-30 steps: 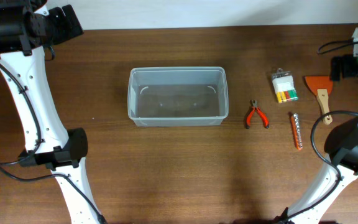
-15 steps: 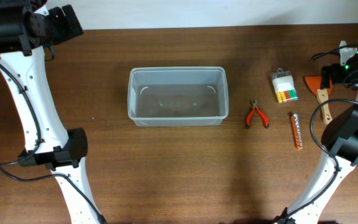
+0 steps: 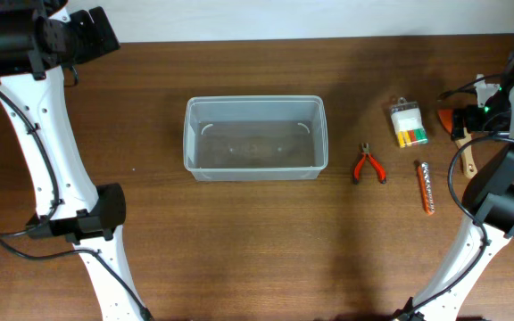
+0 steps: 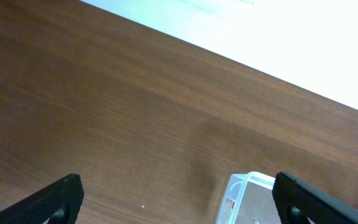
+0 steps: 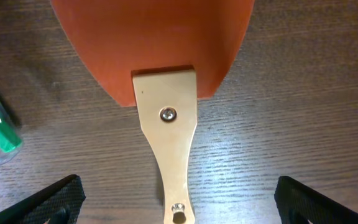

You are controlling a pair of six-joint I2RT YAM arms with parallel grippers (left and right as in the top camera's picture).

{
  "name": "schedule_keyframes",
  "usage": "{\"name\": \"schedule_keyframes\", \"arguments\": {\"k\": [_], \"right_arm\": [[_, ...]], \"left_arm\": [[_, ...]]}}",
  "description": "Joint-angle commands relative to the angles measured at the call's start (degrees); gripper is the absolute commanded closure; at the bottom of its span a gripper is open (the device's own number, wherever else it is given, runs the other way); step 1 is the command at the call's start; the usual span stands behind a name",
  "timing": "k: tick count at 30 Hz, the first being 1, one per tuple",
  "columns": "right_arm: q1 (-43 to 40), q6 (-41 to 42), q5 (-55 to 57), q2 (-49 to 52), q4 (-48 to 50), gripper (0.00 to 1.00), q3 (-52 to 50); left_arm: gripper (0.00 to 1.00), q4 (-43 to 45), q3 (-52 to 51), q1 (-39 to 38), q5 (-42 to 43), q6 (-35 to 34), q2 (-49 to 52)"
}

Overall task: Pack container
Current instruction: 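Swing the right arm to the far right above the red scraper, then lower the right gripper over the scraper's wooden handle near the blade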

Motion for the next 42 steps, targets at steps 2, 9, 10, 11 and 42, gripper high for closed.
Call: {"name": "schedule_keyframes", "arguments": {"k": [2, 9, 10, 11, 42], "right_arm": [[-0.46, -0.39, 0.46, 0.37, 0.94, 0.01, -0.72], [-0.39, -0.35, 0.24, 1.33, 1.03, 0.01, -0.9], [-0.39, -0.37, 0.22, 1.62, 1.05, 0.01, -0.9], [-0.39, -0.37, 0.22, 1.75, 1.05, 0.01, -0.9], [-3.34, -2.34, -6.84, 3.5, -1.77, 0.01, -1.01]], "left_arm": [[0.01, -0.02, 0.02, 0.13, 0.44, 0.9, -1.73], [0.01, -0.02, 0.02, 0.13, 0.44, 0.9, -1.73], [0.01, -0.02, 0.02, 0.13, 0.46, 0.9, -1.73], [0.01, -0.02, 0.02, 0.13, 0.46, 0.9, -1.73], [0.01, -0.02, 0.02, 0.13, 0.44, 0.9, -1.73]]}}
